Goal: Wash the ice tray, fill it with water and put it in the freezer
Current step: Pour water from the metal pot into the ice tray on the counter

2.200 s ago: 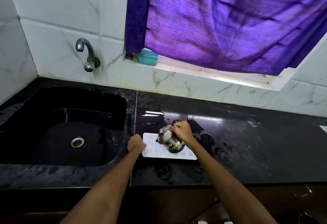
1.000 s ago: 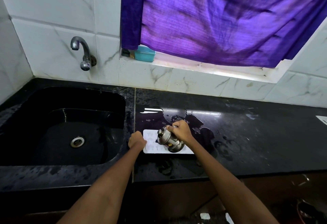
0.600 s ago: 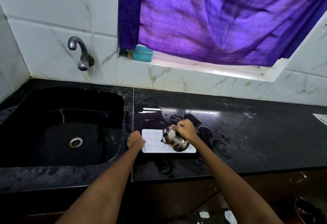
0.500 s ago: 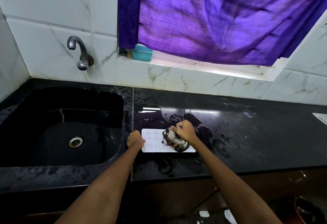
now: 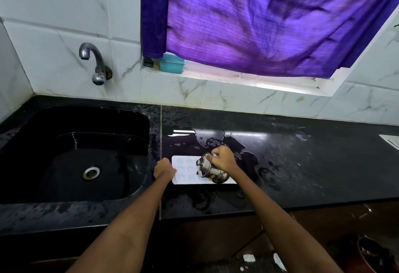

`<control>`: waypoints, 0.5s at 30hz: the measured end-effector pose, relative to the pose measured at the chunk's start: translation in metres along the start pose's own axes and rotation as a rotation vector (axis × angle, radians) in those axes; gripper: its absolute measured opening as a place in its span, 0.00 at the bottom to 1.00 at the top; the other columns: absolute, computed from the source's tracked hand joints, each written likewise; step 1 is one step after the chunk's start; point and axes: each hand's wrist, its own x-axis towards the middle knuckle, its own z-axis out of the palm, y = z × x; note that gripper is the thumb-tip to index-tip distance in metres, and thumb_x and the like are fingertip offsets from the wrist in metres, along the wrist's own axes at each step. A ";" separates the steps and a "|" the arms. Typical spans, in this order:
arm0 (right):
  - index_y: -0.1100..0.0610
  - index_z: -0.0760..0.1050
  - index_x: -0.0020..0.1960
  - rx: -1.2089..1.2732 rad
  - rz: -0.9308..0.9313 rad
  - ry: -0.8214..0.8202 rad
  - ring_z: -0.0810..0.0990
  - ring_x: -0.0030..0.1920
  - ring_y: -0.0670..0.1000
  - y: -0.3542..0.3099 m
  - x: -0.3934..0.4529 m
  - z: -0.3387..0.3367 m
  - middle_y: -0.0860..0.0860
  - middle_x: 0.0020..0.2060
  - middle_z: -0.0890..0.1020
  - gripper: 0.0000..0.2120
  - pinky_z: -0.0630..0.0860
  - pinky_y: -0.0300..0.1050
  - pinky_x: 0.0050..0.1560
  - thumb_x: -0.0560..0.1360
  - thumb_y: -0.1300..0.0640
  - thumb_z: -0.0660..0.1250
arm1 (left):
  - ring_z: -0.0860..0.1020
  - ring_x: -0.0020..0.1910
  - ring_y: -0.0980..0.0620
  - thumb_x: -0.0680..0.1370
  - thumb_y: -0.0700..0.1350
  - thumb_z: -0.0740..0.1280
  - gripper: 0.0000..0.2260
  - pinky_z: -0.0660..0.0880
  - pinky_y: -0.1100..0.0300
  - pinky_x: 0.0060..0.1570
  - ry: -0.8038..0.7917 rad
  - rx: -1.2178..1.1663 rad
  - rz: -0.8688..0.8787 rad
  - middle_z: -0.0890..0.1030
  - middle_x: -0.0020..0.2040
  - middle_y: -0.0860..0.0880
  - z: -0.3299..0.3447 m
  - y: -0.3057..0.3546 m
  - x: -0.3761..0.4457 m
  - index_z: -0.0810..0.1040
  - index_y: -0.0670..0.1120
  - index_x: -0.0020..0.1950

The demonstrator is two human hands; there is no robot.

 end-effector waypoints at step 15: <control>0.53 0.52 0.22 0.068 0.062 0.018 0.55 0.25 0.48 0.006 -0.004 0.000 0.49 0.21 0.56 0.28 0.54 0.44 0.30 0.70 0.59 0.68 | 0.78 0.59 0.41 0.74 0.43 0.71 0.15 0.77 0.51 0.56 -0.012 -0.001 0.013 0.79 0.60 0.41 0.001 -0.001 0.003 0.77 0.39 0.58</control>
